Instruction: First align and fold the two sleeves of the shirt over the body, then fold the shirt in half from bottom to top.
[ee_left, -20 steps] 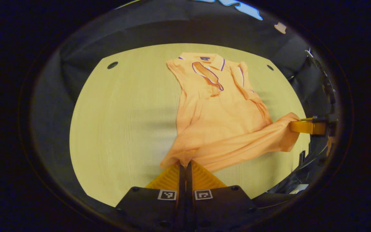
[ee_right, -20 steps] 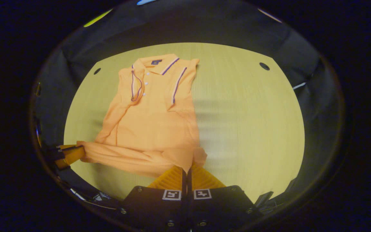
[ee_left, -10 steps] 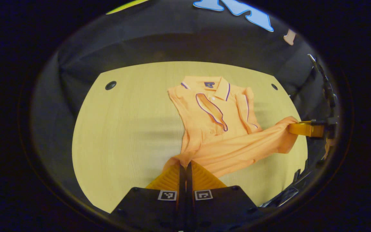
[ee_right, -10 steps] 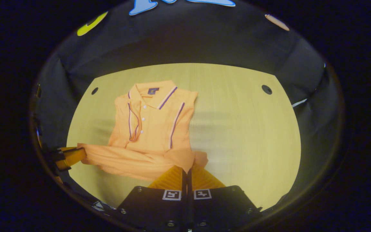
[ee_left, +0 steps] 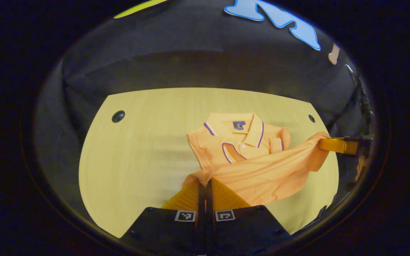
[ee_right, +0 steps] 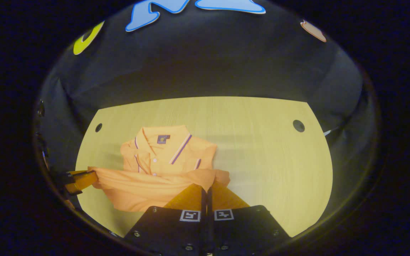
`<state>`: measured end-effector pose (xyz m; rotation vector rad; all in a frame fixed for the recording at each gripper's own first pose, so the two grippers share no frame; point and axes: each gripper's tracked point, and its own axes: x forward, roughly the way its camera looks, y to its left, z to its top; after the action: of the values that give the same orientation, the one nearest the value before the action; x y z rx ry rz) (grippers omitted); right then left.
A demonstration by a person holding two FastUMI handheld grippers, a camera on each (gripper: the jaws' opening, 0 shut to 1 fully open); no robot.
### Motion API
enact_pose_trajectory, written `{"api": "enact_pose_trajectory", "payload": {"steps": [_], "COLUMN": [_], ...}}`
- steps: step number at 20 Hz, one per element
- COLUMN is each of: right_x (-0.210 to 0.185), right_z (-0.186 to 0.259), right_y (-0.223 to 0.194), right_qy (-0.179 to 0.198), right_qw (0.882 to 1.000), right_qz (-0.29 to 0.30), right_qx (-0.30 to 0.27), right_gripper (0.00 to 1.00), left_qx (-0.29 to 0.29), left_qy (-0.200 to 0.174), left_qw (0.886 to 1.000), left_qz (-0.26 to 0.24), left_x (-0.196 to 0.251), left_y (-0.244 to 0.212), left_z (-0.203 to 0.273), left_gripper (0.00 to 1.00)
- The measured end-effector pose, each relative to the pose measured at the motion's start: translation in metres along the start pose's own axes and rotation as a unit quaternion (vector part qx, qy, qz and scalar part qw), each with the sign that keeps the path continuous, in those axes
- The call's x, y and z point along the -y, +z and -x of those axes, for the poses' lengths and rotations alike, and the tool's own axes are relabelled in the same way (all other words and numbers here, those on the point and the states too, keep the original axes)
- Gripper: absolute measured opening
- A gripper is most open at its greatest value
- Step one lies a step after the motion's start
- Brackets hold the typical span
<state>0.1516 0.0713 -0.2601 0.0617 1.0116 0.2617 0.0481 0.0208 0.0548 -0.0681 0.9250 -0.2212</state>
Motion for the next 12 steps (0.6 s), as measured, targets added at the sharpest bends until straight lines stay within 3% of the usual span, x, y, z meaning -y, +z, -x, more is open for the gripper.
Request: {"api": "enact_pose_trajectory", "payload": {"steps": [12], "right_x": [-0.001], "right_z": [-0.071], "right_y": [0.085], "right_qy": [0.002], "right_qw": [0.995], "right_qz": [-0.032], "right_qx": [0.096], "right_gripper": [0.0], "left_qx": [0.097], "left_qy": [0.028], "left_qw": [0.995], "left_qz": [0.01], "left_x": [-0.014], "left_y": [0.105], "left_z": [-0.073], "left_gripper": [0.05]}}
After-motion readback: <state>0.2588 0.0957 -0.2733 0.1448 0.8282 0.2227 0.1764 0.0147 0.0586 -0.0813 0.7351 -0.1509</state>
